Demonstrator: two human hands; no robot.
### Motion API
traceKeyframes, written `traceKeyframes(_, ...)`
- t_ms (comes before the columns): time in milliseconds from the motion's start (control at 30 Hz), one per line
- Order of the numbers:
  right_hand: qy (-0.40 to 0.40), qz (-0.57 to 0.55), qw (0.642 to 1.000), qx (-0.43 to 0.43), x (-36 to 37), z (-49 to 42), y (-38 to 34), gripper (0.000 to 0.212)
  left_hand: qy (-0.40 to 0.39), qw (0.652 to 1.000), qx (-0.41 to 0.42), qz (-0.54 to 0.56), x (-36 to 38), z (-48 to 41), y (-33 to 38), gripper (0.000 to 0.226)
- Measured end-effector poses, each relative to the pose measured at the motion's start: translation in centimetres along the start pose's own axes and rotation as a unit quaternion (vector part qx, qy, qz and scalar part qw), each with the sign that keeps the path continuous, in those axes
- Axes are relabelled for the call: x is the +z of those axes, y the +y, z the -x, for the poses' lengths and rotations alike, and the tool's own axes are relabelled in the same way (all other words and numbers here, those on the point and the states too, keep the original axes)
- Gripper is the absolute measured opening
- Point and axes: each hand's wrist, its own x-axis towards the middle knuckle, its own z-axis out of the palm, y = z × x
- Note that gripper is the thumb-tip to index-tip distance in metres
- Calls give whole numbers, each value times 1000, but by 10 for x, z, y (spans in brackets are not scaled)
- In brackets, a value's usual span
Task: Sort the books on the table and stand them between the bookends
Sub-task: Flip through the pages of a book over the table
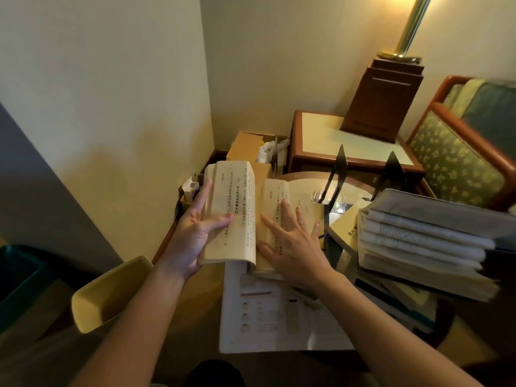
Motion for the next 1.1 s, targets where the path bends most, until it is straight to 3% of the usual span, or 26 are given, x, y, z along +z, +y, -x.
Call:
traceKeyframes(267, 68, -67, 995, -2, -34, 6, 12, 68, 24, 999, 33, 33, 37, -4, 19, 75)
traceKeyframes(500, 155, -27, 987, -43, -74, 7, 19, 71, -34, 991, 39, 126, 48, -14, 7, 68)
traceKeyframes(733, 76, 11, 997, -8, -52, 7, 40, 70, -32, 969, -21, 242, 41, -18, -43, 61)
traceKeyframes(933, -14, -62, 998, 28, -26, 5, 34, 76, -19, 971, -42, 235, 23, -14, -49, 57)
traceKeyframes(1100, 8, -91, 996, -23, -22, 16, 25, 75, 20, 988, -41, 148, 20, -16, -35, 66)
